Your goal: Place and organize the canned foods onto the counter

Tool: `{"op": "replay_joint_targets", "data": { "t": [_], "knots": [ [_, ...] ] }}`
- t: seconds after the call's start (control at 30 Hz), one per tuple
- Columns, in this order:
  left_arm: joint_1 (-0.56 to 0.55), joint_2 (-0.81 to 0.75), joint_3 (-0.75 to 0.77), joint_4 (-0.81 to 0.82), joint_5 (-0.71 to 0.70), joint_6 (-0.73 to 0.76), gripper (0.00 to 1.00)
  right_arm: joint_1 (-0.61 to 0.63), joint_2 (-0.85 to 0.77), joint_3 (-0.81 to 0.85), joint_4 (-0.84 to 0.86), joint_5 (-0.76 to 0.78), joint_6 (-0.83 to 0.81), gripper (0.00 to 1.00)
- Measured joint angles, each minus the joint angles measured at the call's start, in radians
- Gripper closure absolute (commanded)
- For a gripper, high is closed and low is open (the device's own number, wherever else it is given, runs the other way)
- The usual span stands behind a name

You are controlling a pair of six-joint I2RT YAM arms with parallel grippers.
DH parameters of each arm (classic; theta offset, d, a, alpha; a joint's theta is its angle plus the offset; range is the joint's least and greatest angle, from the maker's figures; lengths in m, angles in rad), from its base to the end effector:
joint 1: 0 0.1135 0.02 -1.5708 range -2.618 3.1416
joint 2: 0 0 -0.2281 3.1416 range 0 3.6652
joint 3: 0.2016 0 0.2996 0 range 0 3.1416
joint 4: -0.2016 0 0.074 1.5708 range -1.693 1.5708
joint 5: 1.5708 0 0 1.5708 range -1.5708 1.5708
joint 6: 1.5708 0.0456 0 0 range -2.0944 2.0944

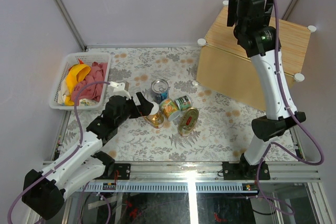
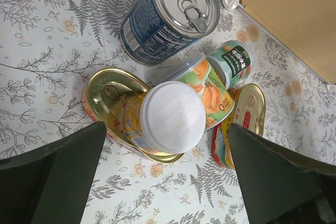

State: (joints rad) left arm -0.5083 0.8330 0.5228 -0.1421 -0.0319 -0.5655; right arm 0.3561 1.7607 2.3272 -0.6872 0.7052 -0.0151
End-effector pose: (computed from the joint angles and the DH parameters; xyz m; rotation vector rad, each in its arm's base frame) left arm 0.2383 -0.1311 0.1976 -0.0804 2.0822 -0.6385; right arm 0.3725 0.1070 0.5326 0.2163 1.6596 -0.3378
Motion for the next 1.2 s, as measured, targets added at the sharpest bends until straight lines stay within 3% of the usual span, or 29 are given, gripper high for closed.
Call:
{"op": "replay_joint_targets", "data": {
  "t": [0.53, 1.0, 1.13, 1.2],
  "knots": [
    [0.000, 0.048, 0.000, 0.016, 0.018, 0.000, 0.00, -0.249, 0.006, -0.044, -0.155, -0.132, 0.212, 1.00],
    [0.000, 0.070, -0.004, 0.047, 0.031, -0.016, 0.00, -0.335, 0.021, -0.085, -0.146, -0.201, 0.261, 0.76],
    [0.000, 0.077, -0.004, 0.058, 0.033, -0.021, 0.00, -0.350, 0.017, -0.116, -0.101, -0.201, 0.259, 0.76],
    [0.000, 0.079, -0.004, 0.061, 0.033, -0.023, 0.00, -0.354, 0.008, -0.147, -0.066, -0.201, 0.257, 0.81]
  ]
}}
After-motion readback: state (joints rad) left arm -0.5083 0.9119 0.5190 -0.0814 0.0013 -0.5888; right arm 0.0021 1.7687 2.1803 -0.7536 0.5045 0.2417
